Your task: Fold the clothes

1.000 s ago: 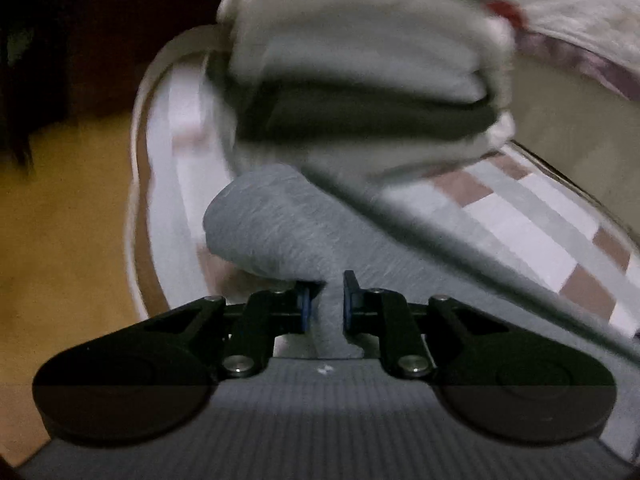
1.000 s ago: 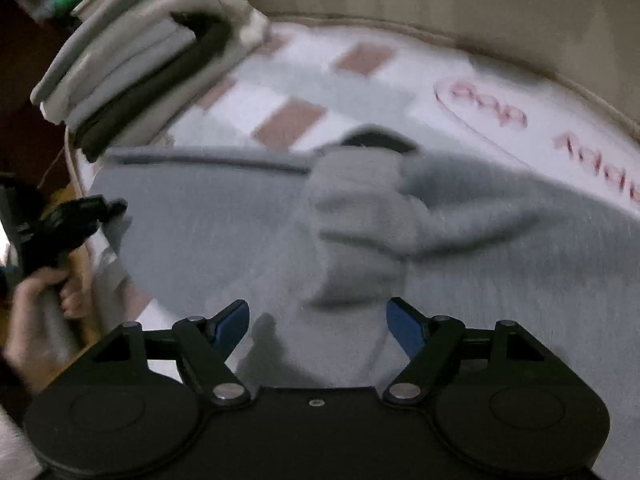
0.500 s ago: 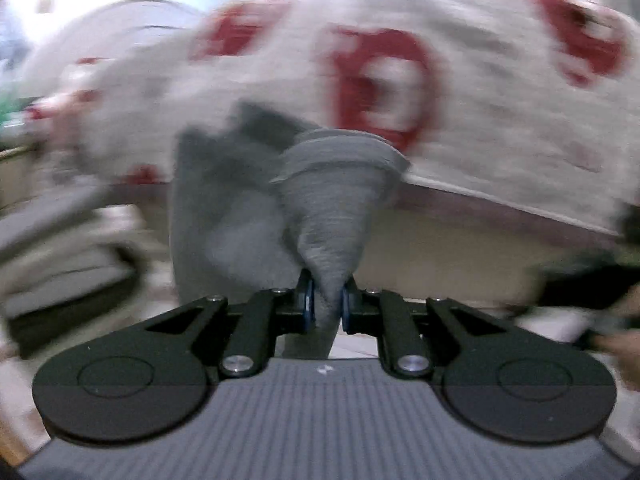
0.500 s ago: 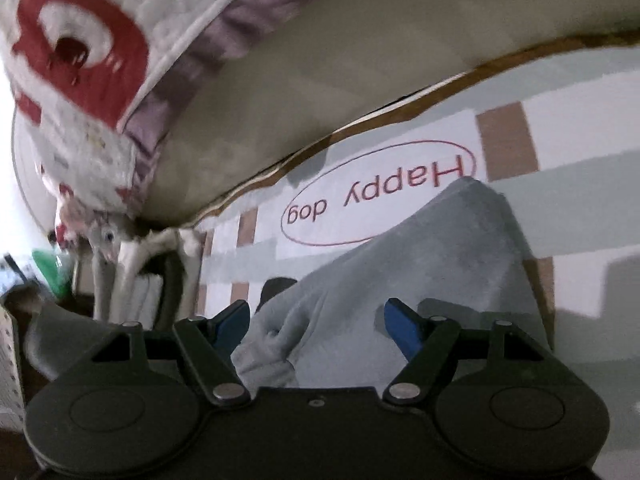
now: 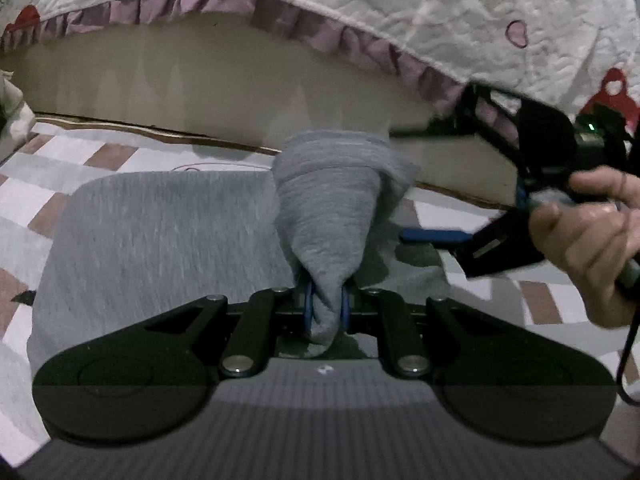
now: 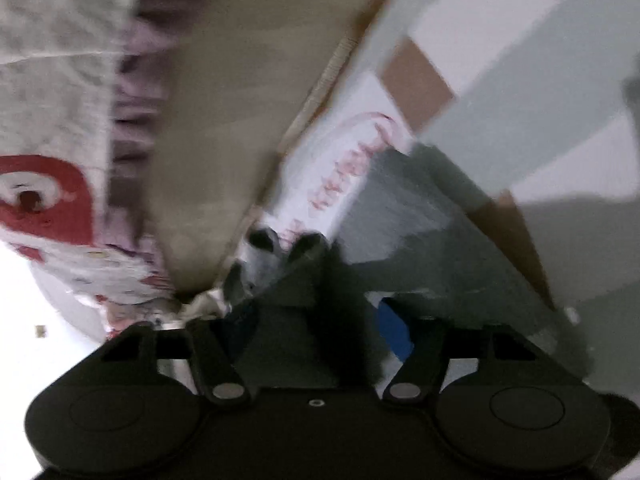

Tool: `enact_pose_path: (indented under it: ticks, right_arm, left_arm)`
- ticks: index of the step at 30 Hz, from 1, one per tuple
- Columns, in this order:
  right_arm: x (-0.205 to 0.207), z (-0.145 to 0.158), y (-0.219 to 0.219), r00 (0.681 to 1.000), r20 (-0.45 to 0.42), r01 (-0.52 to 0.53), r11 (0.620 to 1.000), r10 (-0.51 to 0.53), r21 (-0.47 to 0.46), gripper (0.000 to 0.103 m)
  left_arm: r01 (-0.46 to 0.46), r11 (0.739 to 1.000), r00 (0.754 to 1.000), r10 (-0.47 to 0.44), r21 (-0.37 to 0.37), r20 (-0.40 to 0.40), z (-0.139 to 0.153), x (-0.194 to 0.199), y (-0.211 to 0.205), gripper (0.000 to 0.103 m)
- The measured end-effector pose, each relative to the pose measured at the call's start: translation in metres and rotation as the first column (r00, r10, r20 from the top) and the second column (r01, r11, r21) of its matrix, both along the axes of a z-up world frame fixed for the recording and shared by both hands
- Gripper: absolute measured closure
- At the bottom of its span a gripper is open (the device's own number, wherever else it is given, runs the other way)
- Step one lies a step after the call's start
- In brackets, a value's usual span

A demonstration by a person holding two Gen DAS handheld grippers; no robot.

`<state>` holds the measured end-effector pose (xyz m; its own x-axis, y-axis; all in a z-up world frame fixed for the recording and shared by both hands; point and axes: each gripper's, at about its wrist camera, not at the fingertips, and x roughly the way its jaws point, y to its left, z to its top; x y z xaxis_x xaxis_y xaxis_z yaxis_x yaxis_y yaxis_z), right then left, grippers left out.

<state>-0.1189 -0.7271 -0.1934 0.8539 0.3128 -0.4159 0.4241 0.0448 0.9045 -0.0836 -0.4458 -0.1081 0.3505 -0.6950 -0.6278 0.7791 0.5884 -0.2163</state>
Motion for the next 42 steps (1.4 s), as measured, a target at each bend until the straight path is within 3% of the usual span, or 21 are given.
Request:
enact_pose_path:
  ticks: [2,5,8,9,10,11,13,15,16,18,20,22,25,26,27,29,32,34,38,42]
  right_arm:
    - [0.005,0.012,0.006,0.998,0.054,-0.041,0.999,0.042,-0.021,0.019]
    - [0.016,0.024,0.019,0.988,0.059,-0.136,0.987,0.142,-0.084,0.016]
    - [0.036,0.019,0.037,0.964,-0.102,-0.260,0.946,0.244,-0.194,0.016]
    - [0.042,0.016,0.042,0.958,-0.137,-0.278,0.932,0.251,-0.232,0.022]
    - [0.045,0.016,0.046,0.959,-0.139,-0.277,0.922,0.247,-0.271,0.055]
    - [0.047,0.017,0.049,0.961,-0.136,-0.274,0.910,0.242,-0.311,0.075]
    - [0.043,0.039,0.056,0.950,-0.150,-0.312,0.832,0.273,-0.459,0.084]
    - [0.033,0.067,0.064,0.937,-0.180,-0.345,0.713,0.299,-0.610,0.084]
    - [0.027,0.073,0.066,0.936,-0.175,-0.343,0.683,0.305,-0.646,0.085]
    - [0.027,0.061,0.051,0.936,-0.202,-0.349,0.709,0.287,-0.613,0.085]
    - [0.029,0.049,0.038,0.931,-0.247,-0.365,0.731,0.270,-0.576,0.084]
    - [0.033,0.040,0.027,0.920,-0.290,-0.383,0.750,0.262,-0.539,0.076]
    - [0.028,0.046,0.013,0.935,-0.271,-0.341,0.783,0.227,-0.520,0.065]
    - [0.026,0.052,0.012,0.943,-0.253,-0.323,0.769,0.214,-0.551,0.067]
    - [0.024,0.057,0.011,0.946,-0.236,-0.321,0.740,0.222,-0.592,0.078]
    - [0.027,0.061,0.014,0.943,-0.209,-0.332,0.701,0.259,-0.631,0.084]
    - [0.035,0.060,0.021,0.928,-0.270,-0.374,0.651,0.258,-0.661,0.085]
    - [0.039,0.052,0.014,0.925,-0.320,-0.371,0.672,0.206,-0.641,0.063]
    - [0.028,0.049,-0.007,0.950,-0.292,-0.275,0.733,0.109,-0.622,0.055]
    - [0.006,0.056,-0.022,0.963,-0.271,-0.182,0.736,-0.002,-0.652,0.054]
  left_arm:
    - [0.026,1.000,1.000,-0.026,-0.009,-0.001,0.002,0.000,0.007,0.091]
    - [0.076,0.997,0.997,-0.077,0.012,0.025,0.004,-0.007,0.009,0.091]
    - [0.073,0.997,0.997,-0.073,0.009,-0.032,0.001,-0.005,0.005,0.091]
    - [0.063,0.998,0.997,-0.062,0.014,-0.053,-0.001,-0.003,0.004,0.091]
    - [0.053,0.998,0.996,-0.052,0.019,-0.073,-0.003,-0.001,0.002,0.091]
    - [0.082,0.997,0.994,-0.081,0.015,-0.077,0.001,-0.002,0.002,0.090]
    - [0.143,0.990,0.986,-0.142,0.005,-0.083,0.009,-0.004,0.003,0.089]
    - [0.275,0.961,0.960,-0.274,0.011,-0.055,0.024,-0.008,0.009,0.087]
    - [0.328,0.944,0.944,-0.327,0.021,-0.047,0.029,-0.008,0.013,0.087]
    - [0.416,0.909,0.909,-0.414,0.023,-0.055,0.038,-0.004,0.022,0.087]
    - [0.441,0.897,0.895,-0.441,-0.014,-0.068,0.044,0.005,0.030,0.080]
    - [0.371,0.928,0.926,-0.373,-0.032,-0.066,0.041,0.016,0.024,0.074]
    - [0.277,0.960,0.955,-0.272,0.036,-0.117,0.010,0.023,0.003,0.075]
    - [0.282,0.958,0.953,-0.273,0.047,-0.133,-0.003,0.019,-0.003,0.076]
    - [0.287,0.957,0.948,-0.277,0.049,-0.157,-0.015,0.015,-0.012,0.076]
    - [0.289,0.957,0.950,-0.281,0.039,-0.135,-0.029,-0.004,-0.019,0.076]
    - [0.272,0.961,0.960,-0.269,0.042,-0.074,-0.032,-0.021,-0.033,0.074]
    - [0.265,0.964,0.962,-0.261,0.037,-0.080,-0.033,-0.021,-0.038,0.070]
    - [0.249,0.969,0.964,-0.246,0.007,-0.103,-0.031,-0.018,-0.046,0.066]
    - [0.253,0.967,0.959,-0.254,-0.024,-0.121,-0.032,-0.018,-0.055,0.064]
